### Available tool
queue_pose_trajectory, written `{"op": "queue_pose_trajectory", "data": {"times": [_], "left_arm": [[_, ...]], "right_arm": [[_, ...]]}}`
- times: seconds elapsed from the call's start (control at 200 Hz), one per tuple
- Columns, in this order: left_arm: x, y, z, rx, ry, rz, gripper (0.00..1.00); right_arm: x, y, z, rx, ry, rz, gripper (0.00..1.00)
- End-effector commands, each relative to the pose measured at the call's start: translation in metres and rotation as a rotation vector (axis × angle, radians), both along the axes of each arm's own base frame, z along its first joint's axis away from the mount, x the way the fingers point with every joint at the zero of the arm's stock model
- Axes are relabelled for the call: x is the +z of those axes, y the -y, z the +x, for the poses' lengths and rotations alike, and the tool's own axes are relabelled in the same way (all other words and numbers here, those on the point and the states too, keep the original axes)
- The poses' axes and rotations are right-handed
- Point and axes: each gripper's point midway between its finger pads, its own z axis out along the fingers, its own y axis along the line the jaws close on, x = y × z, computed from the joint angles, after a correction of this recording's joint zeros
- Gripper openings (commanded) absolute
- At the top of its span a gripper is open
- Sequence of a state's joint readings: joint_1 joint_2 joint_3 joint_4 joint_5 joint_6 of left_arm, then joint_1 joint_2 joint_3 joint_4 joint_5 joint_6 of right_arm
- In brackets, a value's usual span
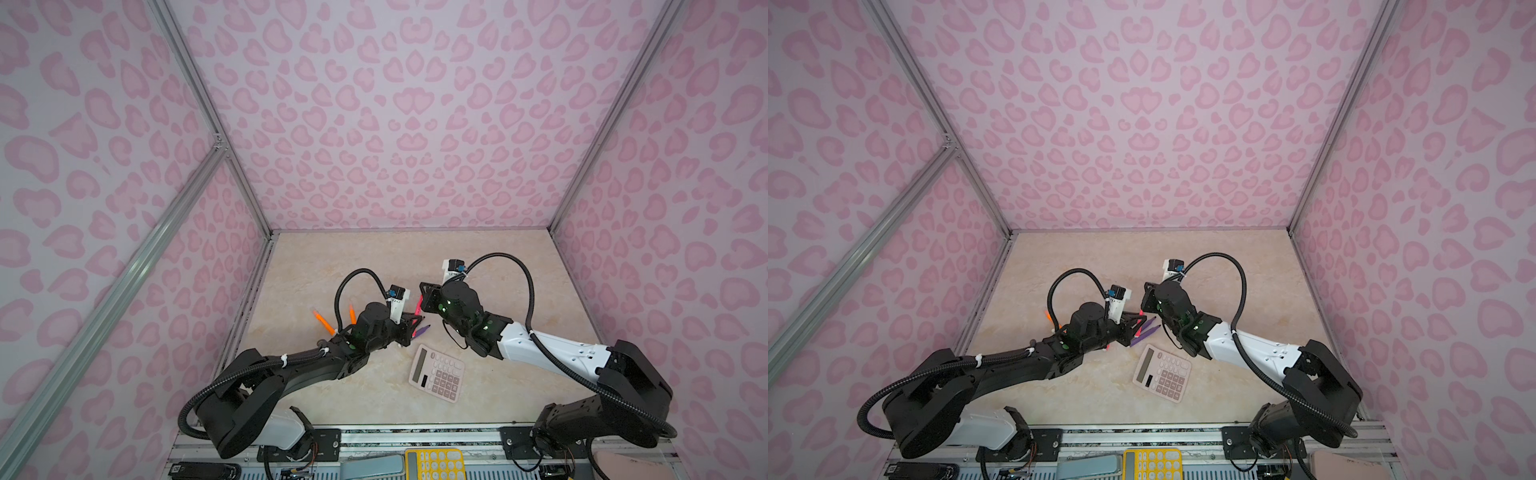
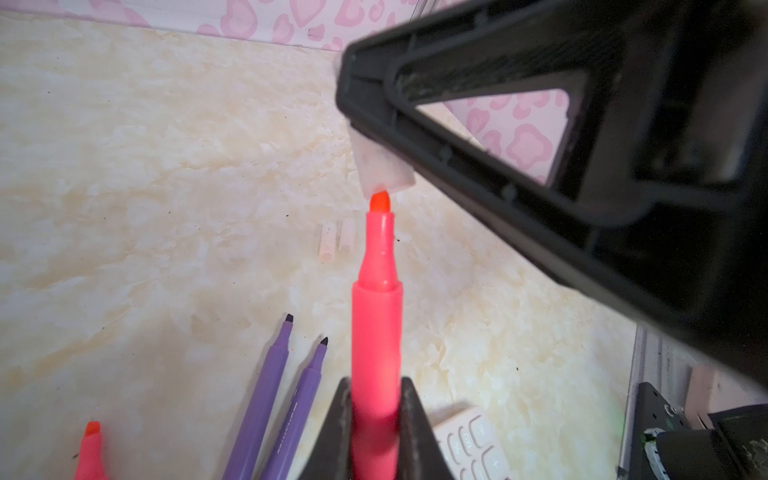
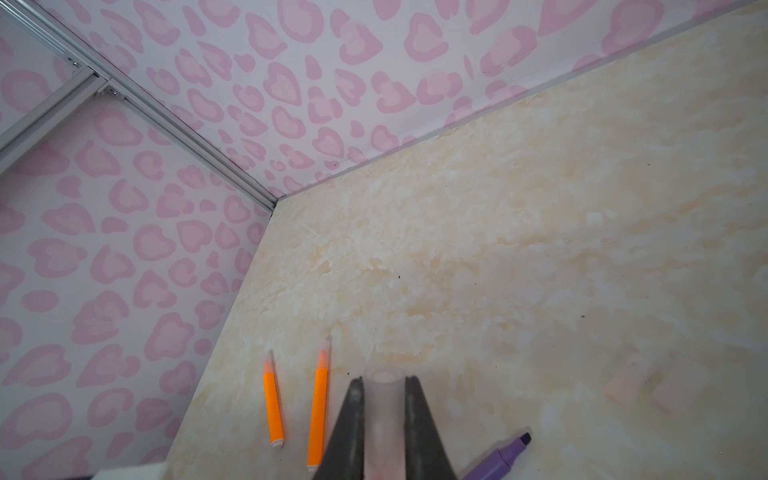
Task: Insert the pens into the pen caps
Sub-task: 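Lower the pink cap onto the pink marker tip with the right gripper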
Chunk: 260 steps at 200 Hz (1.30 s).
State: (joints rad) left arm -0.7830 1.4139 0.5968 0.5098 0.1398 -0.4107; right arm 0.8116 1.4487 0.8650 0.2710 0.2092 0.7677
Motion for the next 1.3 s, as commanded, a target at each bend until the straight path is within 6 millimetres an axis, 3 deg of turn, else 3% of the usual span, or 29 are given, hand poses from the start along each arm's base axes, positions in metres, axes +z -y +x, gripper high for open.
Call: {"op": "queue_pose_trajectory", "data": {"times": [0.0, 0.46, 0.68, 0.875, 1.05, 1.295], "left_arm": [[0.018, 0.002, 0.006, 0.017, 0.042, -0.033, 0.03], [0.029, -0.002, 0.037, 0.177, 0.008, -0.035, 0.03], [0.030, -0.019, 0.047, 0.277, -0.001, -0.009, 0.03], [0.039, -0.020, 0.044, 0.226, -0.001, -0.038, 0.03], [0.043, -0.035, 0.049, 0.189, -0.048, -0.125, 0.03], [0.057, -0.040, 0.047, 0.138, -0.041, -0.186, 0.03]], "right_arm": [[0.003, -0.002, 0.002, -0.010, 0.017, 0.018, 0.00], [0.001, -0.009, -0.005, -0.002, 0.022, 0.022, 0.00], [-0.001, -0.012, -0.005, -0.006, 0.024, -0.010, 0.00], [0.000, -0.025, -0.005, 0.061, 0.052, -0.018, 0.00], [0.005, -0.021, -0.007, 0.083, 0.089, 0.022, 0.00], [0.021, -0.026, -0.019, 0.161, 0.148, 0.120, 0.00]]}}
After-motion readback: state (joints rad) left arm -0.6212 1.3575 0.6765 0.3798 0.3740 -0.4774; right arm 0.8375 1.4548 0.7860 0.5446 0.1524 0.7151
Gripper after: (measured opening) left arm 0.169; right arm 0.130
